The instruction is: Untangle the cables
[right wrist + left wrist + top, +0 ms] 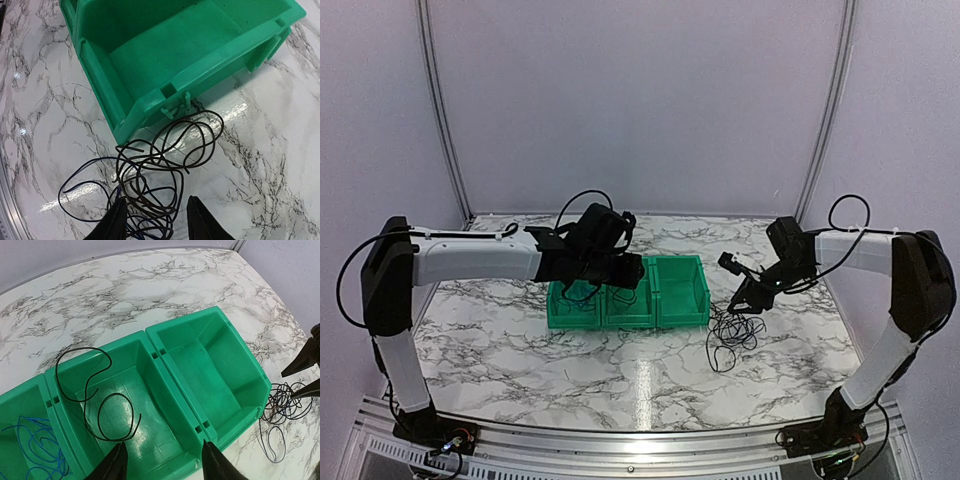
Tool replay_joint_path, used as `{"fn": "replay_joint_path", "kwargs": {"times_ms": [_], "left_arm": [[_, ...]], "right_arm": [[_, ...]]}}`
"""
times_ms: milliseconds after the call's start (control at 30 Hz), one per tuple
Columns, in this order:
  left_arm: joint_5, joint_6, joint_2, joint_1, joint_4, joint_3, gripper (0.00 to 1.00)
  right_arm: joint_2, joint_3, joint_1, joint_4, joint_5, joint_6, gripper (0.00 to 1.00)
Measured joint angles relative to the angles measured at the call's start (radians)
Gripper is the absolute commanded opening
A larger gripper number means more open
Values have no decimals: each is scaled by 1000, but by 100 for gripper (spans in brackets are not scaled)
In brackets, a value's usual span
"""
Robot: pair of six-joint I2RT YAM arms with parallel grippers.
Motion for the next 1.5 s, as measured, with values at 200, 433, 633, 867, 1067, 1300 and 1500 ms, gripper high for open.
{"fn": "replay_joint_path", "kwargs": {"times_ms": [200, 433, 633, 867, 1067, 1300, 1500], "left_arm": [[26, -14, 48, -21, 38, 58, 53], [85, -34, 134, -53, 121, 135, 53], [111, -48, 166, -81, 131, 146, 53], [126, -60, 166, -97, 172, 146, 53], [142, -72, 170, -100, 199, 146, 53], [179, -73, 199, -112, 264, 146, 54], [208, -42, 259, -176, 317, 192, 55]], "right_arm": [[5, 0, 8, 16, -2, 5, 18], [1, 0, 11, 14, -5, 8, 43], [-4, -2, 11, 15, -4, 1, 41], [22, -2, 12, 23, -4, 0, 27], [32, -2, 16, 23, -5, -6, 0], [-34, 0, 16, -27, -8, -2, 0], [-206, 76, 17, -119, -21, 1, 0]]}}
